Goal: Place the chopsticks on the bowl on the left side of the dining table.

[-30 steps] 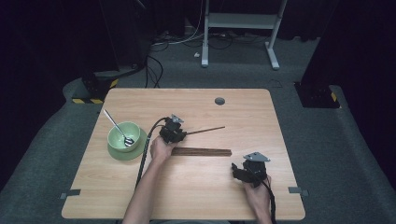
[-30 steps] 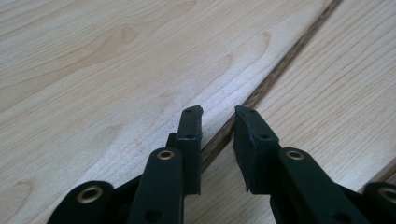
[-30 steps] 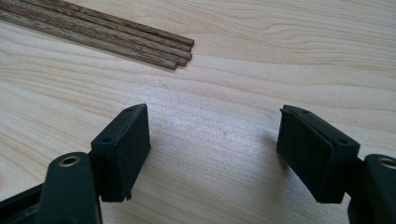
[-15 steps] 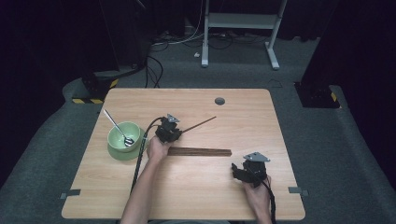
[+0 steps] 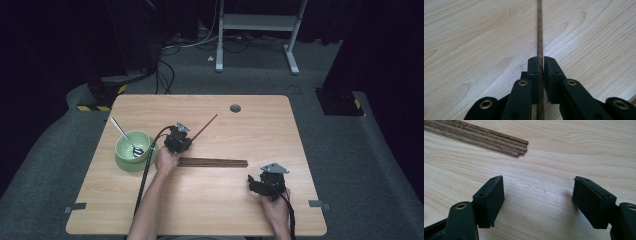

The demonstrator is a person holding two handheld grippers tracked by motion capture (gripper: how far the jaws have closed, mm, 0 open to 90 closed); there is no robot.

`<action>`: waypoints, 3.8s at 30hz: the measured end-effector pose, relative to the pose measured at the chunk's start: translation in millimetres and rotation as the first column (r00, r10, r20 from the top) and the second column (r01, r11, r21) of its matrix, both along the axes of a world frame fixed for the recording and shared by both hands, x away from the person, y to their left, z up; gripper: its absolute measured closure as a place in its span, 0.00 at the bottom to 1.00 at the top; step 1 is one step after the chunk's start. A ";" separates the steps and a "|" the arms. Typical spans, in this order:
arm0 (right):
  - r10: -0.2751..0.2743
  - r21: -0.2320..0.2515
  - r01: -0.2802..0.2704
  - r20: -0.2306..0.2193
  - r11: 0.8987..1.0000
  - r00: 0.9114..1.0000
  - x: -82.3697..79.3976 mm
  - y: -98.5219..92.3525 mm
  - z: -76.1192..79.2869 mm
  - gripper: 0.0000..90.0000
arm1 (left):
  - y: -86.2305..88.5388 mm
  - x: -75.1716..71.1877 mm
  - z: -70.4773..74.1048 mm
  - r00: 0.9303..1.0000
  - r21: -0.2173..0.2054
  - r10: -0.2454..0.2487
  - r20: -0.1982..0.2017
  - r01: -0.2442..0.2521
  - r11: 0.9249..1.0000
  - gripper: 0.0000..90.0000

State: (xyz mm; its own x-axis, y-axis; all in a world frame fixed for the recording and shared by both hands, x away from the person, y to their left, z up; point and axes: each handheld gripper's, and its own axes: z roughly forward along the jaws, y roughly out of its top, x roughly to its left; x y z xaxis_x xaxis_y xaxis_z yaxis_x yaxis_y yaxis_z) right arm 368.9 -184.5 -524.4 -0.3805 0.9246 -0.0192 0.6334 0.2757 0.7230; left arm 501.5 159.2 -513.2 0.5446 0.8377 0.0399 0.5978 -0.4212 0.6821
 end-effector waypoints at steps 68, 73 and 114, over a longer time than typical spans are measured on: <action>-0.010 0.003 0.010 -0.005 1.000 1.000 0.9 1.3 0.0 0.26 | 6.7 -19.7 30.7 0.998 -0.086 -0.036 0.047 0.040 0.995 0.94; -0.010 0.002 0.010 -0.005 1.000 1.000 1.0 1.3 0.0 0.26 | 8.4 -23.2 34.1 0.998 -0.085 -0.041 0.049 0.045 0.995 0.94; -0.009 0.001 0.009 -0.004 1.000 1.000 1.1 1.2 0.0 0.26 | 35.0 -52.3 63.2 0.993 -0.098 -0.064 0.102 0.074 0.992 0.94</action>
State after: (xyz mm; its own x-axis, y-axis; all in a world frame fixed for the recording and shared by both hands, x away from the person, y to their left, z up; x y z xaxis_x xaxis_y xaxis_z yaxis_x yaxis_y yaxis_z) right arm 370.0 -183.3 -524.4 -0.3725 0.9279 -0.0163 0.6388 0.2691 0.7208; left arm 449.2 194.1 -450.0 0.5992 0.8005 0.0133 0.4970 -0.3849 0.7777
